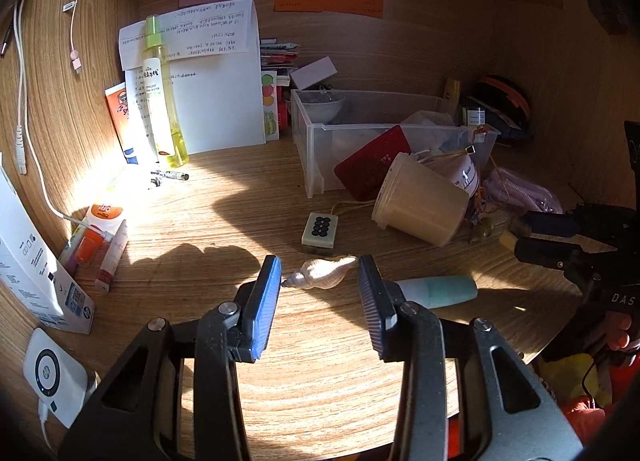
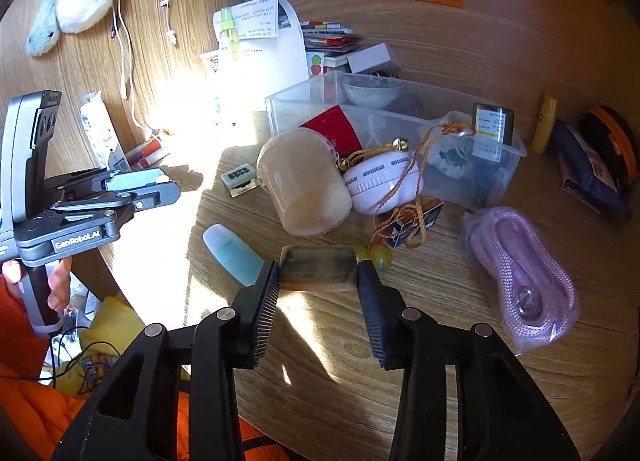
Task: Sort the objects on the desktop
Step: 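Grasp the white seashell with left tool while right tool grasps the rectangular soap bar, then carry the seashell and soap bar over the clear bin with both tools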
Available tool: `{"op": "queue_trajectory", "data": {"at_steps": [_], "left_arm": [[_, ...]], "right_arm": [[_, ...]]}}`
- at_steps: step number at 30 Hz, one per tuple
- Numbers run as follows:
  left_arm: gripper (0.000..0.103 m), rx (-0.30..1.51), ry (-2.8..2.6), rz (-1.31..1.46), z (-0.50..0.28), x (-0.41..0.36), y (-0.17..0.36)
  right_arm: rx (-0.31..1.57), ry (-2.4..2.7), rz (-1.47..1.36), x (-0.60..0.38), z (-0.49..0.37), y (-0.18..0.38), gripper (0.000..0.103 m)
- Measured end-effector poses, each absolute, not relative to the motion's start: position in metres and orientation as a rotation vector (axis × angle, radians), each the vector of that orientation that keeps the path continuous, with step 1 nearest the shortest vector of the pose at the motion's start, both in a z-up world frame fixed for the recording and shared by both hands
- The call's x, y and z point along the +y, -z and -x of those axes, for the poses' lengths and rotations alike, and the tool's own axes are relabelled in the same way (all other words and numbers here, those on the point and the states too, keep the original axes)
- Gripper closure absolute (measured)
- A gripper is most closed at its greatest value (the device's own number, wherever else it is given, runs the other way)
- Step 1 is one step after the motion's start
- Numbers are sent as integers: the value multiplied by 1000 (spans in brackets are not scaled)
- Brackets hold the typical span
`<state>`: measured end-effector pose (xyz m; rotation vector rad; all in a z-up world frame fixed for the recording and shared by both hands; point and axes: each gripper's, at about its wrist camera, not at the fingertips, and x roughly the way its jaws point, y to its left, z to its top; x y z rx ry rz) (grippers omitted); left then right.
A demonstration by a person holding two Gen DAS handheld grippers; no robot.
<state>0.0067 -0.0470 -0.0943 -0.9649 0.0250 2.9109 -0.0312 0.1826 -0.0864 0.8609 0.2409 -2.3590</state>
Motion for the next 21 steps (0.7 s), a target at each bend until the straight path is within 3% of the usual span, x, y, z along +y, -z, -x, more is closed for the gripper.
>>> {"op": "queue_trajectory", "data": {"at_steps": [21], "left_arm": [[64, 21, -2885, 845, 45, -21, 60]], "right_arm": [[173, 2504, -732, 233, 74, 40, 66]]}}
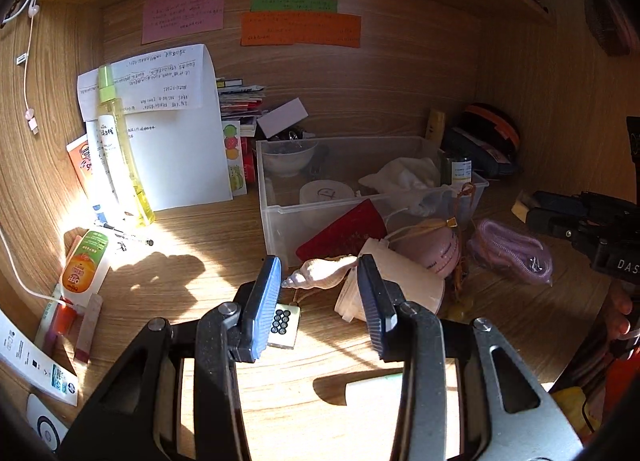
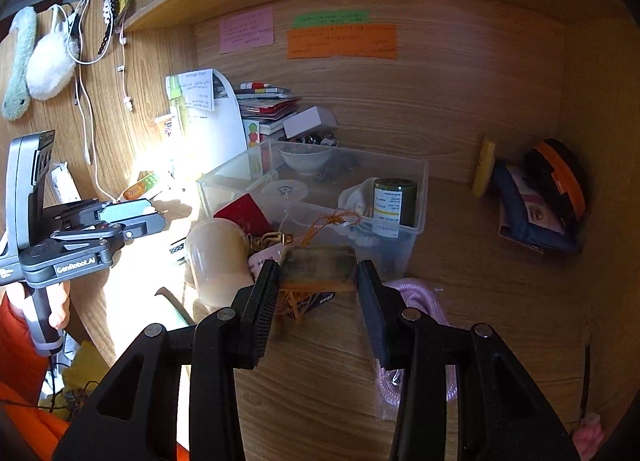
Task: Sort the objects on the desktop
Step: 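Carry the seashell and soap bar over the clear bin with both tools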
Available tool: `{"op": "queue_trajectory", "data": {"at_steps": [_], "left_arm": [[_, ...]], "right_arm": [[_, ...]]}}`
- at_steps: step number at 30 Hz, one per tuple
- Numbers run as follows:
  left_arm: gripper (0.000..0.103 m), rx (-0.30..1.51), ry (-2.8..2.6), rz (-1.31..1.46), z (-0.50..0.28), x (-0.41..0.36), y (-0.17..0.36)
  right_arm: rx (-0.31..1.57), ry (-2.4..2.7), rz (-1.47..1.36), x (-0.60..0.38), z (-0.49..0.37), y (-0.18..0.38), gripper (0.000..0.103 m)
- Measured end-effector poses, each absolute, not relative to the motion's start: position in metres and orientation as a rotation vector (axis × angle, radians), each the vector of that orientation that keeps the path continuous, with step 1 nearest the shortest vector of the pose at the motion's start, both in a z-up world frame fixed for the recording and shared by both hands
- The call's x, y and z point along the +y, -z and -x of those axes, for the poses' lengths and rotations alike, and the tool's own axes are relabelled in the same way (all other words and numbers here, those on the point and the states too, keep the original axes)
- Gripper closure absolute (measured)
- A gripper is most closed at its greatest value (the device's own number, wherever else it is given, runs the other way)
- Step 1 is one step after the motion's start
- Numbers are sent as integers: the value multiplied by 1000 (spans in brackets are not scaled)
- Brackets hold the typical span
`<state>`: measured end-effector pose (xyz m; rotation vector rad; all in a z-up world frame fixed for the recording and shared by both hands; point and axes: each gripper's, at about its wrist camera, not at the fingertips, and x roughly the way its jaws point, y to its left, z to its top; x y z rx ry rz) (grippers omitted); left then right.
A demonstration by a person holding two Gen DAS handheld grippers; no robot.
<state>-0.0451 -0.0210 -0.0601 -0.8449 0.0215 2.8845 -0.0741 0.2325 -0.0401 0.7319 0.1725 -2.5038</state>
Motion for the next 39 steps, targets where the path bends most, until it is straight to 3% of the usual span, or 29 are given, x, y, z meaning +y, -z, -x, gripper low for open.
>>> {"op": "queue_trajectory", "data": {"at_steps": [15, 39], "left_arm": [[64, 13, -2883, 802, 91, -25, 46], [64, -94, -2797, 875, 136, -39, 65]], "right_arm": [[140, 2499, -728, 218, 126, 27, 66], [61, 2461, -899, 194, 178, 53, 66]]}}
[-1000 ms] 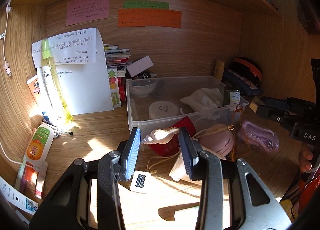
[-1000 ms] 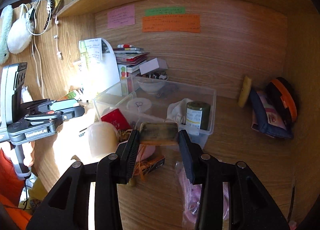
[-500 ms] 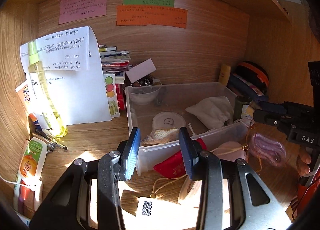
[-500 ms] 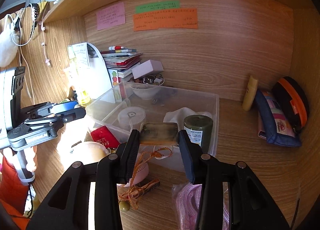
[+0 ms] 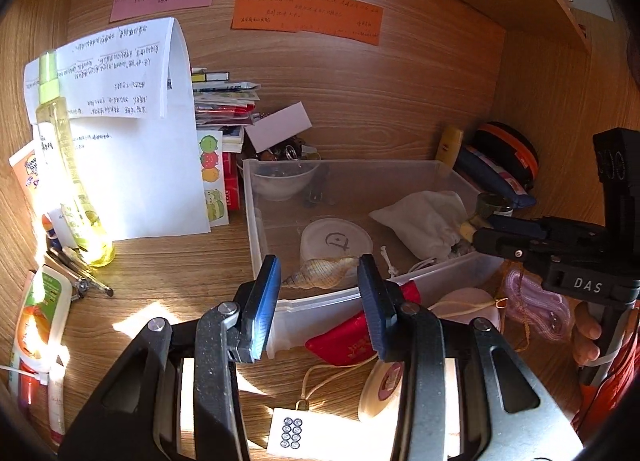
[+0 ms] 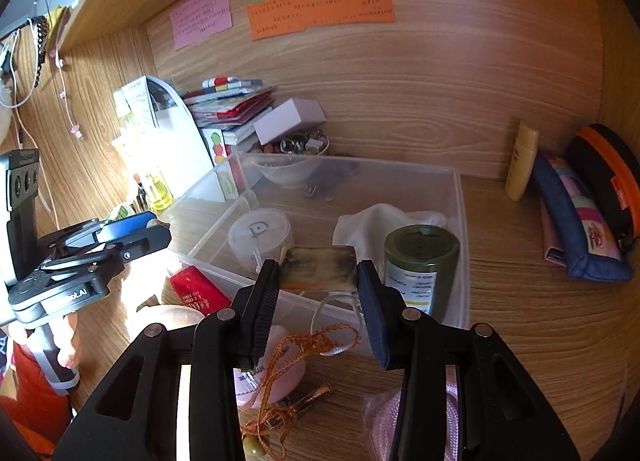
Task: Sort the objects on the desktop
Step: 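Carry the seashell and soap bar over the clear bin with both tools, then open left tool to drop the seashell while right tool releases the soap bar into the bin, then move left tool to the white dotted tile while right tool approaches the bagged pink rope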
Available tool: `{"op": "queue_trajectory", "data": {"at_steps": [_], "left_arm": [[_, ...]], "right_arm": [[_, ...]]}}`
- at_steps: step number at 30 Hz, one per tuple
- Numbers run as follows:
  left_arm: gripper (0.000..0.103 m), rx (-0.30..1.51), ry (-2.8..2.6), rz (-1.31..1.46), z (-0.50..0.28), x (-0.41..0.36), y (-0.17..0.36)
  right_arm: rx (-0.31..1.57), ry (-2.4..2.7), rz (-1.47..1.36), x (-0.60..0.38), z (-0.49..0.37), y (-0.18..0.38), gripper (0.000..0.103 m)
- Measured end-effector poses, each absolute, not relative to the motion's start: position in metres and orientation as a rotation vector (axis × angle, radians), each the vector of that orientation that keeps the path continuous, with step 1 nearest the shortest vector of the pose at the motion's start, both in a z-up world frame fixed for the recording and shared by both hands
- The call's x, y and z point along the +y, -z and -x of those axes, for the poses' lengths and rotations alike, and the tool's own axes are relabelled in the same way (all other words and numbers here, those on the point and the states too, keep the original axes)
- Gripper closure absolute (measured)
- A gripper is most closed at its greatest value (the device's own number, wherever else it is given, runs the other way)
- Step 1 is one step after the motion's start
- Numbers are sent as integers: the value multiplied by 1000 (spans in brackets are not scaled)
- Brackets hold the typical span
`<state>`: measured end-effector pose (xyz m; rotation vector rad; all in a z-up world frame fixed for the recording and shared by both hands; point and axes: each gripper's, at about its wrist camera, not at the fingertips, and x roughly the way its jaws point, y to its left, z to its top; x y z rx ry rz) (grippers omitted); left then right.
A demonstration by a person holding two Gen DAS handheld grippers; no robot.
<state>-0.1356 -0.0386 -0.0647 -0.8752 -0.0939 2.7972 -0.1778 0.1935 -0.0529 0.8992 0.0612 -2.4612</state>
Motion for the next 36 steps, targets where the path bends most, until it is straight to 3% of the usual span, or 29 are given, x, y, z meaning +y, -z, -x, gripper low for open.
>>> {"op": "queue_trajectory", "data": {"at_steps": [14, 22, 26, 29, 33, 36], "left_arm": [[63, -106, -2794, 856, 134, -41, 65], [48, -72, -2784, 863, 129, -36, 62], [33, -74, -2809, 852, 120, -39, 57], [28, -75, -2827, 840, 113, -42, 53], [25, -81, -2846, 851, 108, -46, 52], [14, -92, -2852, 880, 105, -50, 54]], "right_arm": [[87, 2463, -889, 190, 176, 58, 65], [166, 2474, -857, 182, 166, 56, 47], [198, 2490, -807, 180, 156, 50, 33], [192, 2513, -769, 182, 149, 45, 26], [154, 2534, -766, 189, 145, 41, 20], [130, 2546, -784, 196, 142, 41, 20]]}}
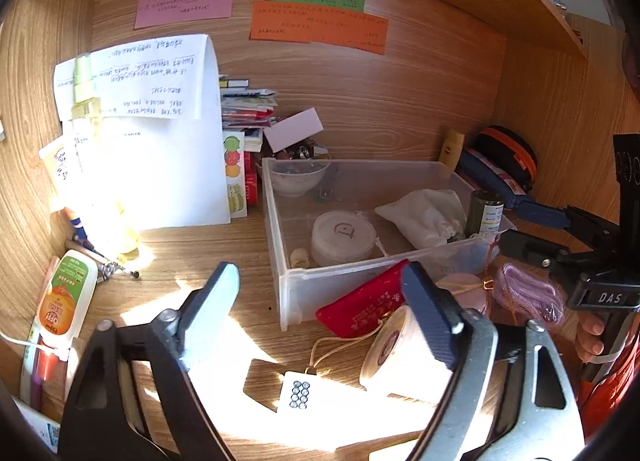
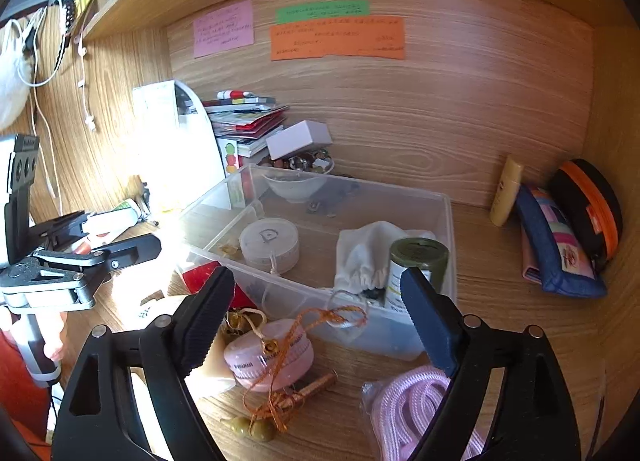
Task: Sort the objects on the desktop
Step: 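Move left tool to the white dotted tile while right tool approaches the bagged pink rope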
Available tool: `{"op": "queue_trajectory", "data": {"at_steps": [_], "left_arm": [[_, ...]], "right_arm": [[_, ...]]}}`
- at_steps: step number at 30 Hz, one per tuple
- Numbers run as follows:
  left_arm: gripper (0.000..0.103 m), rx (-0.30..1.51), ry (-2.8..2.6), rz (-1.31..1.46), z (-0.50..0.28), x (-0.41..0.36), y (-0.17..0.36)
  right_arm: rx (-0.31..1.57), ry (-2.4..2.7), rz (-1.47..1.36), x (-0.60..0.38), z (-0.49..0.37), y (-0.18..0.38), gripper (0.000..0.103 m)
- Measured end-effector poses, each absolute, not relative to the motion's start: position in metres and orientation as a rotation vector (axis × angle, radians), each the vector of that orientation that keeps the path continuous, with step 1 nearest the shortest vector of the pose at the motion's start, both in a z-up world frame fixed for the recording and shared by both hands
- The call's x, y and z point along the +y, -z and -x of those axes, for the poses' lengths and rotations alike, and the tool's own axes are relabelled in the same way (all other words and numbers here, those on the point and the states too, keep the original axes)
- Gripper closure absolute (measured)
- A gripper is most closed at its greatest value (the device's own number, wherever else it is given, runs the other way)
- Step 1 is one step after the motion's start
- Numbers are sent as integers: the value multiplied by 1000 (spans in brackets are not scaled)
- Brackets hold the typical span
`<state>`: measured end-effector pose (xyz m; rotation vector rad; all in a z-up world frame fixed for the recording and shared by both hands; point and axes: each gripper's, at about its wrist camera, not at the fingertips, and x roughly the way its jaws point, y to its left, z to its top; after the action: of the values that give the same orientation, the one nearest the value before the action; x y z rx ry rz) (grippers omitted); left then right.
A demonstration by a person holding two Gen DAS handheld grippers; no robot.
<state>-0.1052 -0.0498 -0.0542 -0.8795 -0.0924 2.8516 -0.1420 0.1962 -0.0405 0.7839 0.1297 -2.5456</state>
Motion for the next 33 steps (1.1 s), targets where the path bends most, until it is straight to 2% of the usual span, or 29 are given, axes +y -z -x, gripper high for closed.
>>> {"op": "queue_trajectory", "data": {"at_steps": [4, 7, 13, 27, 33], "left_arm": [[14, -76, -2867, 925, 99, -55, 59], [10, -77, -2872, 968, 94, -60, 64], [9, -48, -2889, 1051, 81, -65, 79], [9, -106, -2854, 1198, 72, -68, 109], [9, -4, -2832, 1212, 70, -60, 110]], "right_arm": [[97, 2568, -807, 211, 137, 43, 20], [72, 2585, -834, 224, 134, 45, 20], [59, 2632, -871, 252, 124, 54, 20], [66, 2636, -996, 285, 104, 82, 18], [108, 2623, -1070, 288, 107, 96, 18]]}}
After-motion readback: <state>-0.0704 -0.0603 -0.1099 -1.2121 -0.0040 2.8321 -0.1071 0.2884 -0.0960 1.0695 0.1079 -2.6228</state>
